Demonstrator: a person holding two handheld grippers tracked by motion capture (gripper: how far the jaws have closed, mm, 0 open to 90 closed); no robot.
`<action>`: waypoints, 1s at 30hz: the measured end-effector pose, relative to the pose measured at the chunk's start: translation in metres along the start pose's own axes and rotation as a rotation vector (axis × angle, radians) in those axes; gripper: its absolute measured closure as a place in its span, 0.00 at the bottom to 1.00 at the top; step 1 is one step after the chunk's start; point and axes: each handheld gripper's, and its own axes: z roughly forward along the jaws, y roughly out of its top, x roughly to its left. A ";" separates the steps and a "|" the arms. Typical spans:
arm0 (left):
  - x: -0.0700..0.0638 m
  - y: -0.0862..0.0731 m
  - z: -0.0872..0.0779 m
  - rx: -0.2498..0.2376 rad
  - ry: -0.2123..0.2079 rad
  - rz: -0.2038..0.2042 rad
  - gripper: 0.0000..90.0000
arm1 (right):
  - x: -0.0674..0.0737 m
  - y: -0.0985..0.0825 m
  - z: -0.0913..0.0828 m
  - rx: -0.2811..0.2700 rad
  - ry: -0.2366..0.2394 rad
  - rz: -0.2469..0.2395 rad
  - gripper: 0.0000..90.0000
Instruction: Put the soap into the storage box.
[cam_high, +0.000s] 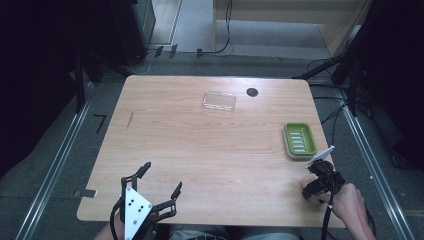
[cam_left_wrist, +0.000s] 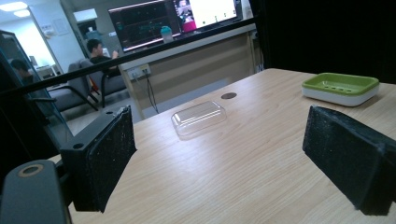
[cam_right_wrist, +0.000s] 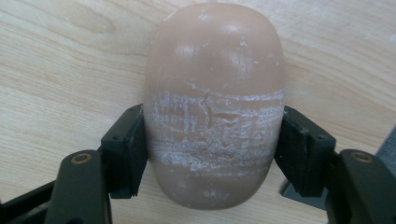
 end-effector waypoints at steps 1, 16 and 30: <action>0.000 0.000 0.000 0.000 0.000 0.000 0.11 | -0.001 0.000 -0.002 -0.008 0.002 0.003 0.37; 0.000 0.000 0.001 0.001 0.001 -0.002 0.11 | -0.002 0.001 -0.014 -0.022 -0.009 -0.013 0.37; 0.000 0.000 0.001 0.000 0.000 -0.008 0.11 | -0.003 0.004 -0.022 -0.030 -0.016 -0.033 0.37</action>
